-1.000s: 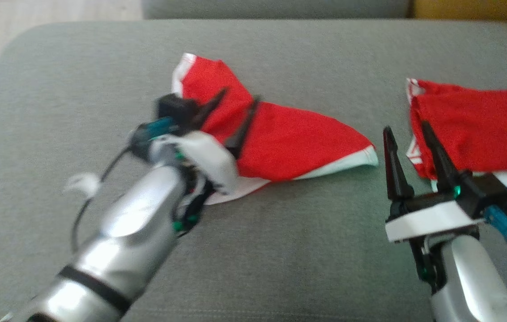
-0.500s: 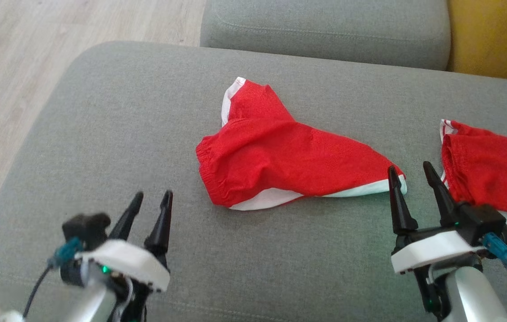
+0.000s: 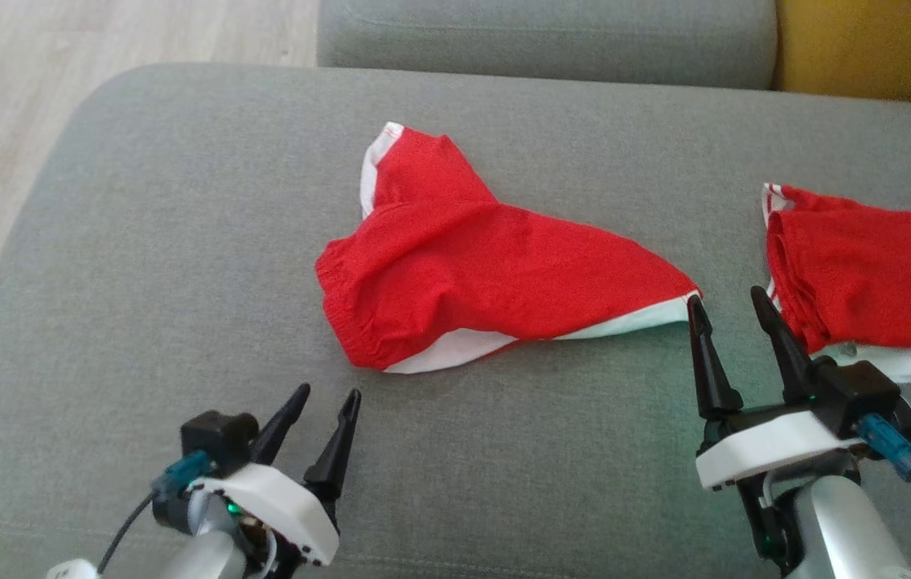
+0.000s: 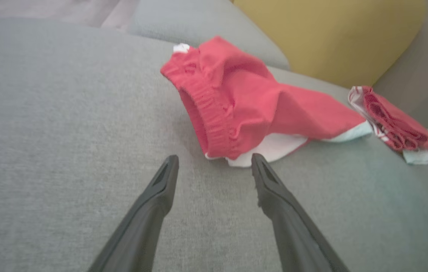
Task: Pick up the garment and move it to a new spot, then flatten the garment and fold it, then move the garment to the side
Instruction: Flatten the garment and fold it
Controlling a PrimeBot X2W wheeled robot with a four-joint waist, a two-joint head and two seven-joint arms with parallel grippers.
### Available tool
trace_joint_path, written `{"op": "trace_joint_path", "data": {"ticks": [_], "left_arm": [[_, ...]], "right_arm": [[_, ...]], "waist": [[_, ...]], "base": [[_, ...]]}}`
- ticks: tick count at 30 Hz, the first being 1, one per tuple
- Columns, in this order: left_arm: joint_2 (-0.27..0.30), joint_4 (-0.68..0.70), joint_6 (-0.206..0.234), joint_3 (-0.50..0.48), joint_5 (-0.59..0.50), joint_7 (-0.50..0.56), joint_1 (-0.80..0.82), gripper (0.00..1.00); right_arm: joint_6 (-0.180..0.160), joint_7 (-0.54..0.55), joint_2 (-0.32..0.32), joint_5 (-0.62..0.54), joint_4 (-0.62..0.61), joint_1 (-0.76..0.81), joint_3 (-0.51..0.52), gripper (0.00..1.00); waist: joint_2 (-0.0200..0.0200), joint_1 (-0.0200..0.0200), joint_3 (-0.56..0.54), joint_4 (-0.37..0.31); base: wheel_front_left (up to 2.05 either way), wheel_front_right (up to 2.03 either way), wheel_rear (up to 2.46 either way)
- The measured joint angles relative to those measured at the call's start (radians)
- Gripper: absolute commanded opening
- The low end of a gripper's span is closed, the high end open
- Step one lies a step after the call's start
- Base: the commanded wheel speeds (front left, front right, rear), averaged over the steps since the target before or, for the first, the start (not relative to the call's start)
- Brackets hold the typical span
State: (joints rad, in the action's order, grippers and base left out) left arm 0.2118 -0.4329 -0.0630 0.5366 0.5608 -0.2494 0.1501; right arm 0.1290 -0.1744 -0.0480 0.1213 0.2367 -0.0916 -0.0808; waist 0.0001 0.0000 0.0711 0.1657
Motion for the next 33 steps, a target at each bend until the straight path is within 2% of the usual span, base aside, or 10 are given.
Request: {"op": "trace_joint_path", "data": {"ticks": [11,17,25,26,27,28,33], "left_arm": [[-0.038,-0.25,-0.026,0.045,-0.051,0.001,0.151,1.0],[-0.057,-0.31,-0.037,0.043,-0.059,0.001,0.188,1.0],[-0.08,-0.307,-0.053,0.022,-0.092,0.0,0.217,1.0],[-0.082,-0.306,-0.057,0.021,-0.097,0.0,0.218,0.9],[-0.083,-0.306,-0.06,0.02,-0.101,0.0,0.219,0.33],[-0.085,-0.307,-0.06,0.02,-0.102,0.0,0.219,0.0],[-0.086,-0.3,-0.061,0.011,-0.116,0.0,0.219,0.0]], "right_arm": [[0.0,0.009,0.0,-0.019,-0.017,-0.031,-0.007,1.0],[0.0,0.009,0.0,-0.027,-0.027,-0.032,-0.006,1.0],[0.0,0.018,0.0,-0.035,-0.035,-0.043,0.0,1.0],[0.0,0.018,0.0,-0.035,-0.035,-0.043,0.001,1.0],[0.0,0.018,0.0,-0.035,-0.035,-0.043,0.002,1.0],[0.0,0.018,0.0,-0.035,-0.035,-0.043,0.003,1.0],[0.0,0.02,0.0,-0.037,-0.029,-0.044,0.017,1.0]], "waist": [[0.0,0.0,0.061,-0.058],[0.0,0.0,0.082,-0.075],[0.0,0.0,0.104,-0.086],[0.0,0.0,0.107,-0.086],[0.0,0.0,0.108,-0.086],[0.0,0.0,0.109,-0.085],[0.0,0.0,0.109,-0.074]], "base": [[0.0,0.0,0.0],[0.0,0.0,0.0],[0.0,0.0,0.0],[0.0,0.0,0.0],[0.0,0.0,0.0],[0.0,0.0,0.0],[0.0,0.0,0.0]]}}
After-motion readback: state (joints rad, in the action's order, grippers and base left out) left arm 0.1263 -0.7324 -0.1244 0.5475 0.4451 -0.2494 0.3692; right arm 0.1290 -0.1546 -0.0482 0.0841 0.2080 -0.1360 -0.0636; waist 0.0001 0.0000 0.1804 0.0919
